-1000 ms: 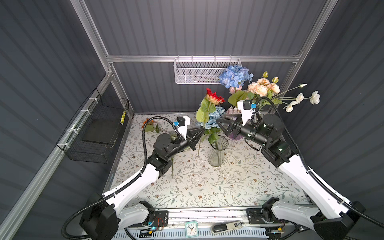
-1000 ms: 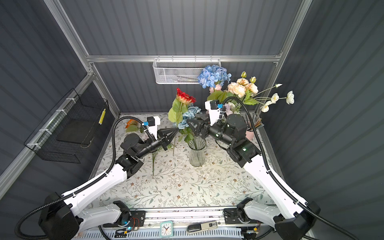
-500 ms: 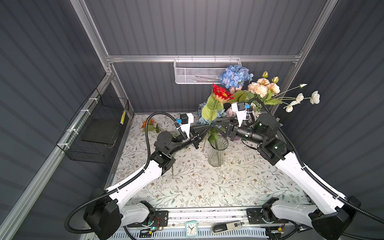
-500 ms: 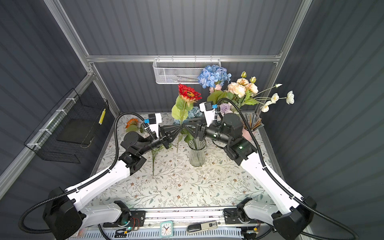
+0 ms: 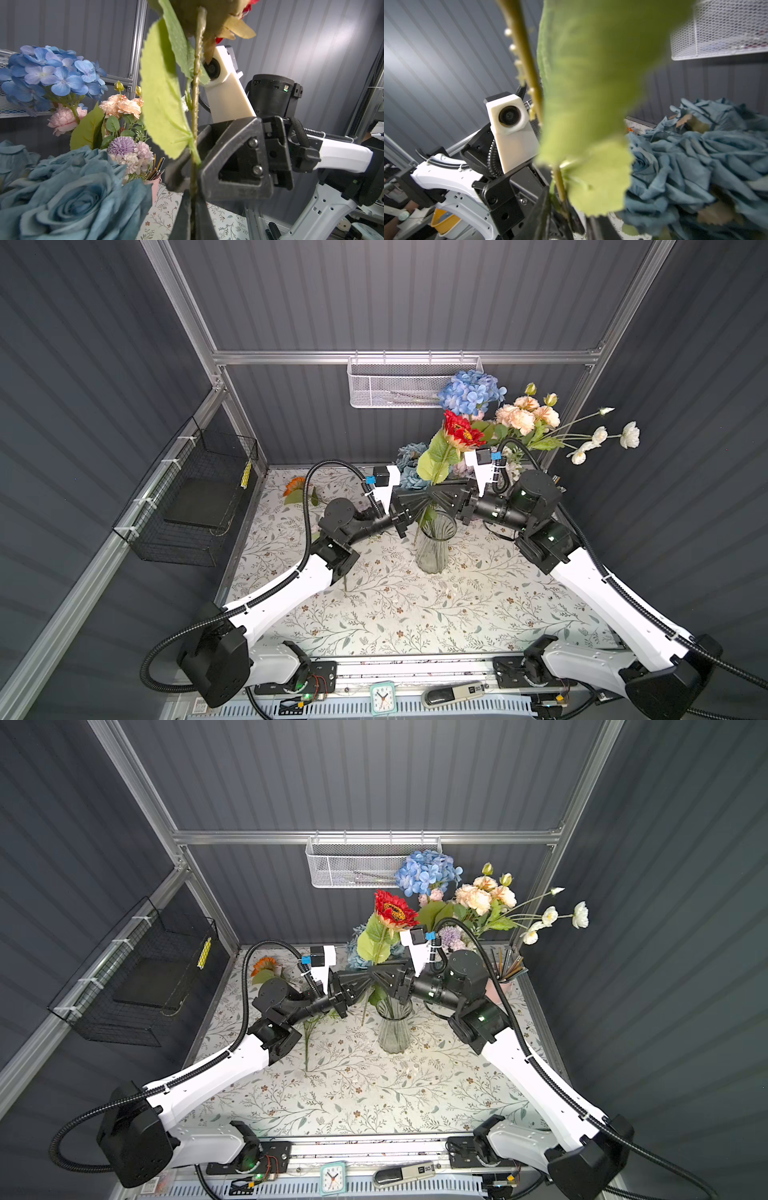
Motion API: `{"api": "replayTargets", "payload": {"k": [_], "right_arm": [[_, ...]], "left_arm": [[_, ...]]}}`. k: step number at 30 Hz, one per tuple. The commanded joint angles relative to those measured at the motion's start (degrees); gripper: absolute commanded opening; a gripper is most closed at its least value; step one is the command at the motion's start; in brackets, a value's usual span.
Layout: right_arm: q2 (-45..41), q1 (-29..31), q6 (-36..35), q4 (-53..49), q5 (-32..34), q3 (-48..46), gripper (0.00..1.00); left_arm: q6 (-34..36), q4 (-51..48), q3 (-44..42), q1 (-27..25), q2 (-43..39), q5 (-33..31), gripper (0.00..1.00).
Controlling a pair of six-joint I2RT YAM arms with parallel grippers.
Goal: Arrange the flowers into the vase
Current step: 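Lower the red gerbera stem into the clear glass vase with both grippers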
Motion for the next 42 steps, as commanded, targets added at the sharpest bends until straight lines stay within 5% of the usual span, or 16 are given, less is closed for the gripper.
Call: {"api": "replayTargets", "payload": {"k": [1,3,7,8,16,20,24,32,42], "right_arm": [[0.3,0.3,-0.3,0.9,-1.1,-0.4,0.14],[-0.1,0.3,-0.7,0.6,-1.0,-0.4,0.06],[-1.0,0.3,-1.9,0.1,-0.1,-1.0,0.0],[-1.4,0.2,-2.5,-0.4,0.3,-1.1,0.0],[-6.5,0.0,-11.0,-13.5,6.4,-1.1,0.0],[-9.6,-0.2,-16.4,-23.0,13.7,-0.9,0.0],[-11.4,-0.3,-19.9,-26.4,24.1,-0.6,0.0],[-10.6,-0.3,-24.1,-17.8,34.2,1.6,0.0],[-10.3,-0.2,-21.9,6.2,31.7,-13.8,0.0]], "left_arm": [[0.8,2.9,2.0,-0.5,0.5,1.1,0.0],[0.8,2.9,1.8,-0.6,0.4,1.1,0.03],[0.9,2.7,0.0,-0.6,-0.9,-1.4,0.97],[0.9,2.2,-0.8,-0.6,-1.5,-2.4,1.0],[3.0,-8.0,-8.3,-0.5,-9.7,-18.3,1.0],[4.0,-15.4,-10.2,-0.5,-12.4,-26.4,1.0],[3.9,-16.3,-10.7,-0.5,-11.1,-27.7,1.0],[3.0,-13.2,-6.1,-0.5,-2.7,-22.0,1.0],[3.3,-12.4,-2.3,-0.5,1.6,-27.5,1.0]]}}
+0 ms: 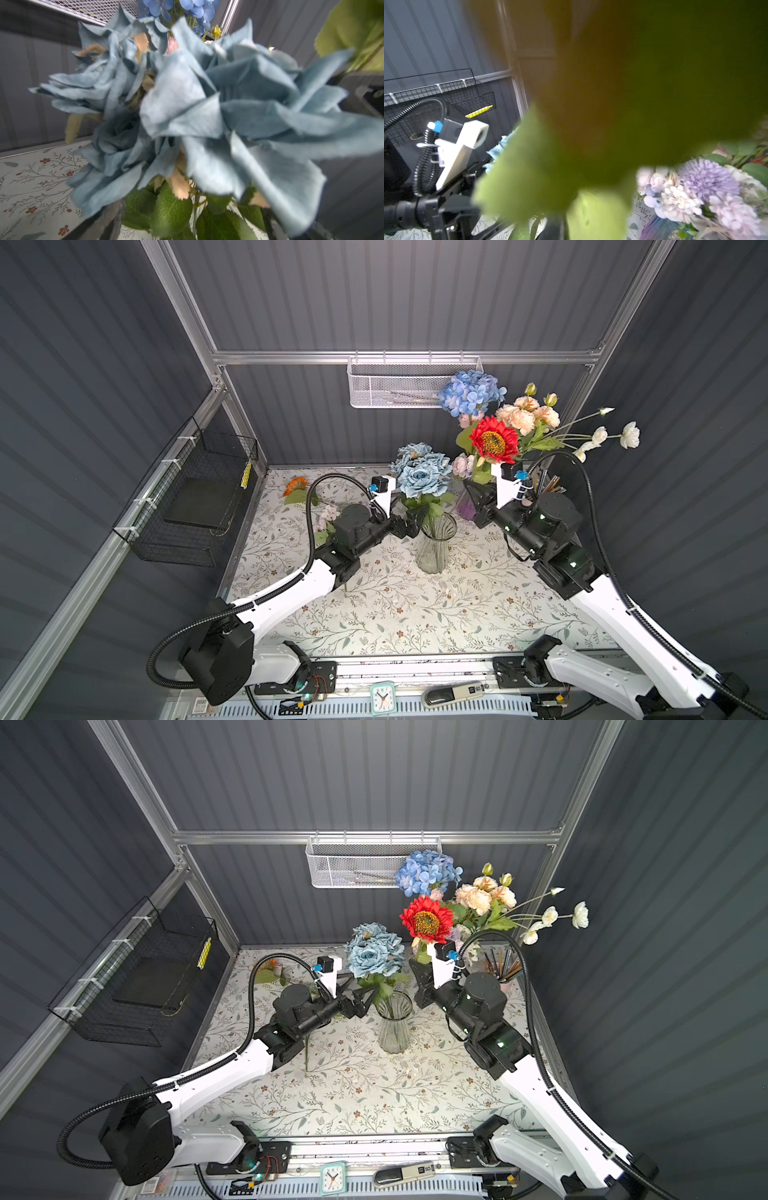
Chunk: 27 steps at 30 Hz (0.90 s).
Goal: Arrange the flowers into the vase
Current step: 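Lower the red gerbera stem into the clear glass vase with both grippers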
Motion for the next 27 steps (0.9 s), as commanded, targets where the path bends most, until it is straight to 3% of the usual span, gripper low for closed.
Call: {"api": "replayTargets", "payload": {"k": [1,11,19,27], "right_arm": [[0.8,-0.2,1.4,9.2,-0.2,-4.4,0.0],[4.9,0.0,5.3,13.6,-2.2,-14.3,0.03],[7.5,0.4,6.1,5.2,-3.8,-15.0,0.09],[11.6,0.4,5.1,-7.0,-5.5,-11.7,0.24]], "left_arm": [[0.8,1.9,2.5,-0.2,1.1,-2.9,1.0],[1.5,0.1,3.7,0.1,3.1,-7.1,1.0],[0.8,-2.7,4.4,0.4,3.0,-7.1,1.0],[-0.7,-5.4,3.3,0.4,2.2,-6.5,1.0]]}}
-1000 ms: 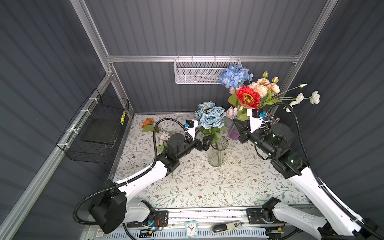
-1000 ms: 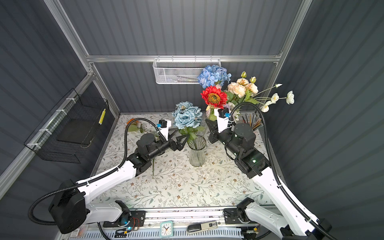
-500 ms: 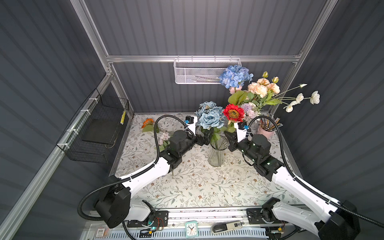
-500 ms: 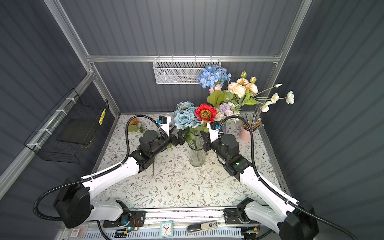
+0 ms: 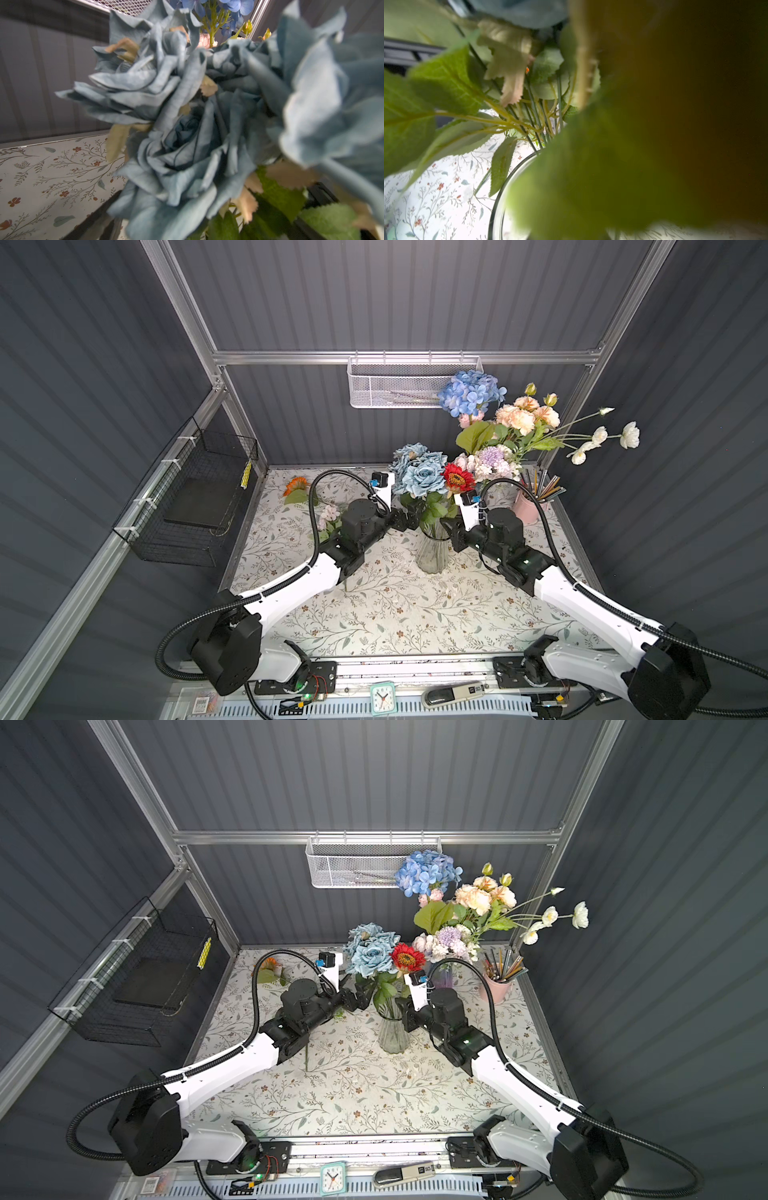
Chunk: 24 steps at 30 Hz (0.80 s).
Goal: Arrange the flowers into the vase
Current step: 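Lower the red gerbera stem into the clear glass vase with both grippers, then open both grippers and draw them back from the glass vase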
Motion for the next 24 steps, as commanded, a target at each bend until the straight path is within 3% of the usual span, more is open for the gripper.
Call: {"api": "replayTargets", "payload": {"k": [1,8,24], "right_arm": [[1.6,0.3,-0.1,-9.2,-1.4,0.1,0.25],[-0.3,0.3,1.1,-14.9,-1.1,1.2,0.48],[-13.0,0.3,2.9,-39.3,-1.0,8.0,0.79]], "left_arm": [[-0.9,-1.6,0.5,0.3,-0.8,-0.1,1.0],[-2.6,-4.4,0.8,0.3,-0.9,0.4,1.0],[-0.7,-17.4,6.0,0.3,-1.1,2.6,1.0]]}}
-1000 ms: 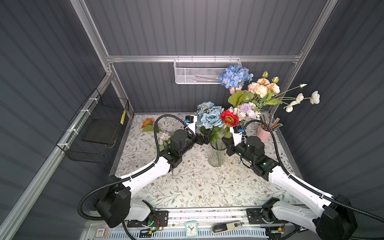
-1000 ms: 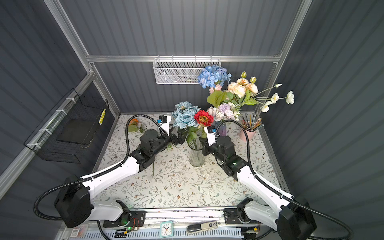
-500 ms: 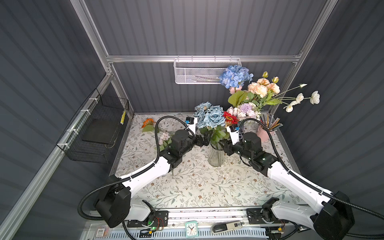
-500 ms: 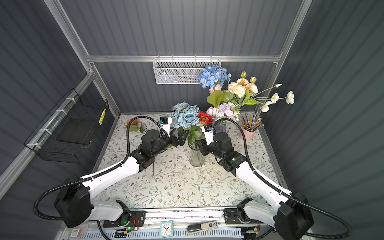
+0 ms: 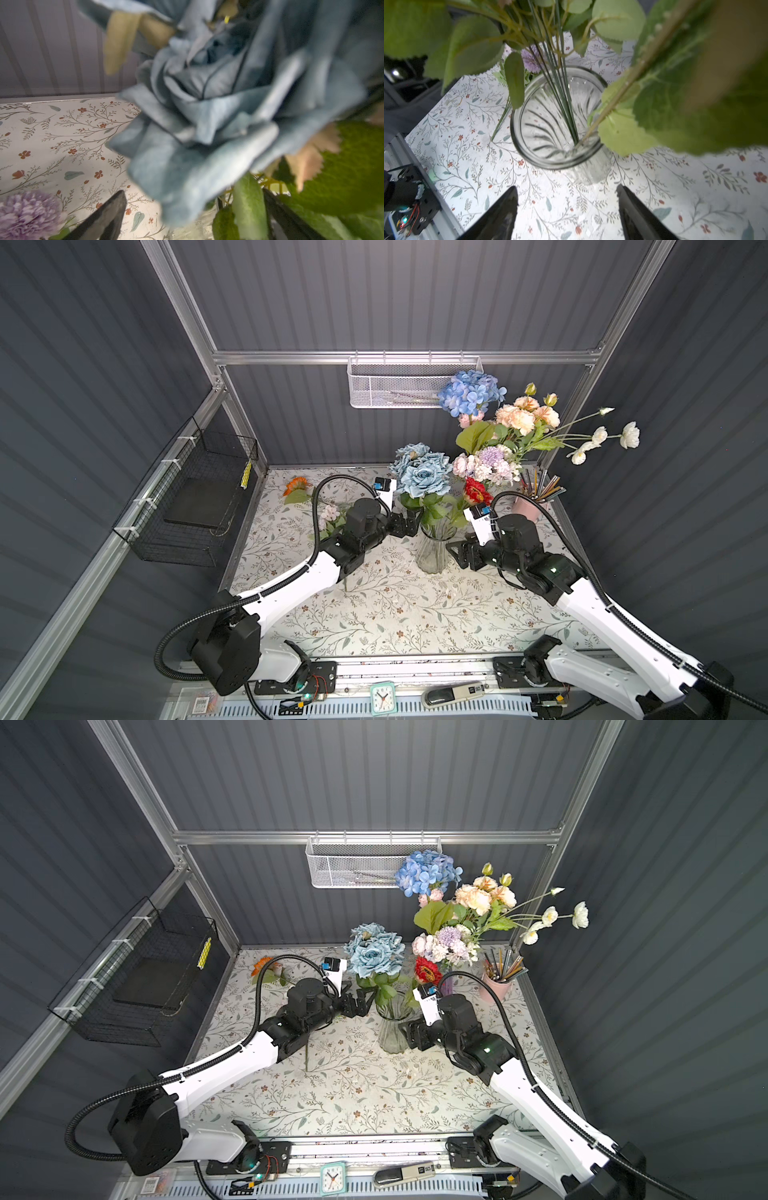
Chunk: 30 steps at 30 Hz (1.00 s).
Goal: Arrange the flowers into the vase
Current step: 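Open both grippers and draw them back from the glass vase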
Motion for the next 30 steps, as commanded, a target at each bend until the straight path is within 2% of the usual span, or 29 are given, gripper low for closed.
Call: {"api": "replayTargets", "payload": {"k": [1,9,14,17,18,23,30], "right_arm": [[-2.3,0.3,0.5,-9.9,0.2,4.3,0.8],[-5.1,0.2,0.4,-15.3,-2.3,12.1,0.81],[-8.7,0.2,0.6,-9.0,-0.5,12.3,0.86],[-10.5,0.3,0.8,-1.9,2.0,10.1,0.96],[-10.9,0.2,0.8,0.6,2.8,9.2,0.99],[-9.7,0.1,-0.3,5.9,7.8,8.0,0.99],[-7.9,0.1,-1.5,7.1,10.0,7.6,0.99]], "left_arm": [[1.6,-5.7,3.2,0.2,-1.2,1.9,1.0],[3.0,-21.7,3.3,2.7,-6.1,0.8,1.0],[-0.1,-24.6,-1.9,8.9,-11.5,3.1,1.0],[-2.6,-24.3,-5.6,10.2,-14.0,-0.5,1.0],[-3.9,-23.9,-6.5,10.5,-14.1,-1.8,1.0],[-13.9,-21.0,-10.0,11.4,-11.5,-4.8,0.94],[-33.4,-5.8,-14.9,11.5,-3.7,-4.0,0.91]]}}
